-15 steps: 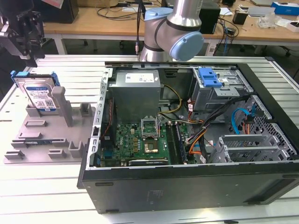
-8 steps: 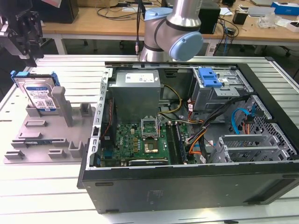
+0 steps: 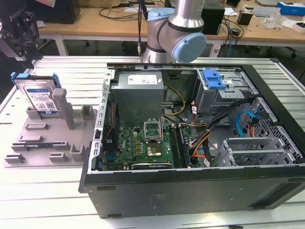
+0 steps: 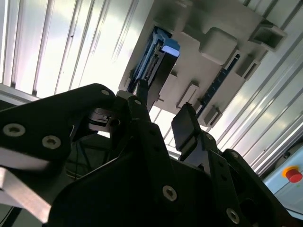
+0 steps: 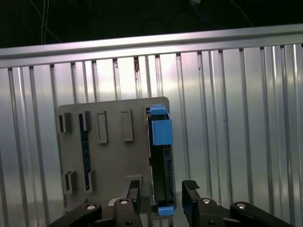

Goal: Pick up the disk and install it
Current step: 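Pick up the disk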

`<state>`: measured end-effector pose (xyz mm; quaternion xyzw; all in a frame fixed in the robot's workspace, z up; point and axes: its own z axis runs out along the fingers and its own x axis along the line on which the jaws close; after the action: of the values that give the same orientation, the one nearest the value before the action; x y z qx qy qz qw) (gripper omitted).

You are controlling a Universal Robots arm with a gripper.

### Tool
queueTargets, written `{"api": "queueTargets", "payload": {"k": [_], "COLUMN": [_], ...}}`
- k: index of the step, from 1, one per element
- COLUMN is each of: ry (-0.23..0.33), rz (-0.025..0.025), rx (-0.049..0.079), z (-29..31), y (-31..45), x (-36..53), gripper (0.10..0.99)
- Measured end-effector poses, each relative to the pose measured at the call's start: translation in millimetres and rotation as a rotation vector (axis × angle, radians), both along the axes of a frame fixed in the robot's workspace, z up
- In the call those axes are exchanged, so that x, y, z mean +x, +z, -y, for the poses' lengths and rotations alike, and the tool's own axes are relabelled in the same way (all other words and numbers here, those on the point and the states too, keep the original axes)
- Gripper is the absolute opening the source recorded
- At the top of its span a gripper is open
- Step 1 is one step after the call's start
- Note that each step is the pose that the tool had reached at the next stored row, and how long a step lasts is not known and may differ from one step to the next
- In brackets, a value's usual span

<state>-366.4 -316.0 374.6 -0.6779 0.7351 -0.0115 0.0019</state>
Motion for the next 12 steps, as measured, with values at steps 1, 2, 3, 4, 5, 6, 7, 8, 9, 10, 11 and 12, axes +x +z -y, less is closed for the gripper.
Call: {"api": "queueTargets", "payload": {"k": [1,2,3,4,5,6,7,8,9,10,11,12], "ry": [0.002,0.003,0.004,0.006,0.008,0.011,0.013,0.016,0.021,0.026,0.036,0.041], "rz": [0.0001,0.0000,0.0000,0.0000,-0.0001,0.0000,0.0001,0.0000,0.0000,-0.0001,-0.0001,0.0000], "rx": [0.000,0.001,0.001,0.002,0.002,0.003,0.003,0.003,0.003,0.004,0.005,0.005], "z": [-0.9,-1.7,-2.7,-3.5,-4.6,-5.2,-5.4,-5.6,-6.0,-6.2,-6.3,-6.3], "y": [-0.2,-0.3,-0.5,-0.6,-0.8,-1.2,-1.4,-1.6,-1.9,-2.3,-3.3,-4.2], "x": [-2.3,-4.0,-5.8,-7.3,-9.7,-12.9,-14.2,-15.7,-18.1,-19.8,-22.6,-24.4], "gripper": [0.482,0.482,0.482,0.482,0.482,0.482,0.482,0.482,0.482,0.482,0.482,0.482]}}
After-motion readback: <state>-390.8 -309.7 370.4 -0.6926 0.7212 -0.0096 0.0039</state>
